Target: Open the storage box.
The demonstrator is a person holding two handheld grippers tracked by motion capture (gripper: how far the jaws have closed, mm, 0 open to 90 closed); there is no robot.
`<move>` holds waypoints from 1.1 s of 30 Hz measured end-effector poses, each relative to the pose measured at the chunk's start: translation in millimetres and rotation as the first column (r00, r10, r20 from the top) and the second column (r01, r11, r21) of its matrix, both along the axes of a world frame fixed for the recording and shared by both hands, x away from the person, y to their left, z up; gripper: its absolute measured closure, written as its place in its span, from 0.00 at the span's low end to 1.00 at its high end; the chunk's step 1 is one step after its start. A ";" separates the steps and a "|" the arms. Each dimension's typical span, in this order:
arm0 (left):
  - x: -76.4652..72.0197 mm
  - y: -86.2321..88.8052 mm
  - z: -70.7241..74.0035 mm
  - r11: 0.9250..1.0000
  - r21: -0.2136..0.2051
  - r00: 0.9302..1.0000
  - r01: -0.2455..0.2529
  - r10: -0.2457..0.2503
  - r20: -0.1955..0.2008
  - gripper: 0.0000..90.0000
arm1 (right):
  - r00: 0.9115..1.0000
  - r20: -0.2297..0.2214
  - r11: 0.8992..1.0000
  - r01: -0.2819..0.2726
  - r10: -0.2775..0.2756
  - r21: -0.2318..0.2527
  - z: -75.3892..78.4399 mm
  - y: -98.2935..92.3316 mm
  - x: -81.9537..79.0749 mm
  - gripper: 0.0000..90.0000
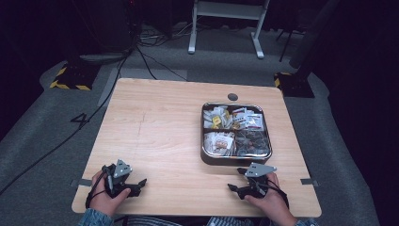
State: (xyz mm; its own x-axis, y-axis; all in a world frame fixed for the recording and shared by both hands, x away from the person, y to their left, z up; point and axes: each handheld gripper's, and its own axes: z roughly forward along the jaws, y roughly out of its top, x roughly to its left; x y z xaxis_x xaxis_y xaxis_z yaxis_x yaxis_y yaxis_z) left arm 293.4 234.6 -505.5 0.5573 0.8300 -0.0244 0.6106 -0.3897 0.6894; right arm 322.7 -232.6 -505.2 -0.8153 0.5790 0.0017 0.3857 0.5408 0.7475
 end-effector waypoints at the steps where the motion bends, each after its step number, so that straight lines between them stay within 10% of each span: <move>1: -0.2 -0.3 0.1 1.000 0.000 1.000 -0.003 0.003 -0.002 0.16 | 1.000 -0.001 1.000 0.011 -0.011 -0.001 0.1 0.4 -1.1 0.28; 10: -0.3 -0.4 0.1 1.000 -0.001 1.000 -0.005 0.005 -0.001 0.16 | 1.000 -0.001 1.000 0.017 -0.017 -0.001 0.2 0.3 -2.1 0.29; 19: -0.3 0.1 -0.2 1.000 -0.009 1.000 -0.004 0.004 -0.003 0.16 | 0.999 -0.052 1.000 0.008 -0.008 -0.003 10.8 -2.2 -3.8 0.52; 33: 2.0 -0.4 0.0 1.000 -0.003 1.000 0.001 -0.001 -0.001 0.16 | 0.999 0.023 0.998 0.035 -0.036 0.051 73.4 -7.9 -2.0 0.56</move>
State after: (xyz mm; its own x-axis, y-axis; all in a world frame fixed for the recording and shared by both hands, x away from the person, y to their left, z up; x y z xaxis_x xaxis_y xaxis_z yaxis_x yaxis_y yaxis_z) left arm 295.4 234.3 -505.6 0.5582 0.8292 -0.0273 0.6105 -0.3882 0.6903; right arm 320.7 -240.5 -431.8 -0.7946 0.6070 0.0125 0.3855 0.4885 0.7828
